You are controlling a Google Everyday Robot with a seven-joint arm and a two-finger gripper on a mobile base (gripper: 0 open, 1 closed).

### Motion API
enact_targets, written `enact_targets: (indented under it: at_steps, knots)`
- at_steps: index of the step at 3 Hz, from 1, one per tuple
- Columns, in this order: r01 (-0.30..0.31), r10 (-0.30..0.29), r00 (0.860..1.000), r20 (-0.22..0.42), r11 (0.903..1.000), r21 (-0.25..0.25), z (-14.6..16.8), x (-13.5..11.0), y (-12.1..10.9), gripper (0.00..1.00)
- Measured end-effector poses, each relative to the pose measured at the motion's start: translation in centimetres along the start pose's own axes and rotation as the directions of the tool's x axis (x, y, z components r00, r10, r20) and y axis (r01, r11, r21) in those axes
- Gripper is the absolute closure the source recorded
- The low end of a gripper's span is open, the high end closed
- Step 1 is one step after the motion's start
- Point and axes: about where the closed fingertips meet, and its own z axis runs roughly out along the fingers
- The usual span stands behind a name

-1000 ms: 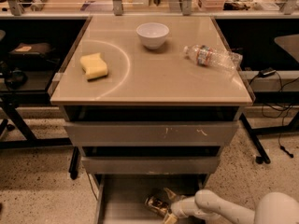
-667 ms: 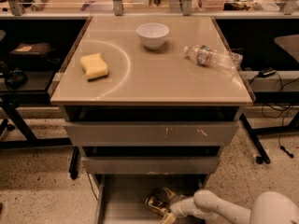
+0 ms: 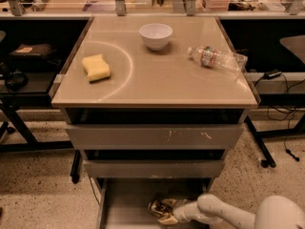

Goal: Pick orange can from bottom drawer and place on counter

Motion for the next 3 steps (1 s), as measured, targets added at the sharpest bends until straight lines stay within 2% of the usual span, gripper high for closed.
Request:
enact_targets:
  at_steps: [2, 3]
  knots:
    - [0.000, 0.000, 1.000, 0.000, 1.0000, 0.000, 0.01, 0.00, 0.01, 0.90]
    - [0.000, 0.000, 1.000, 0.000, 1.0000, 0.000, 0.00, 0.00, 0.01, 1.00]
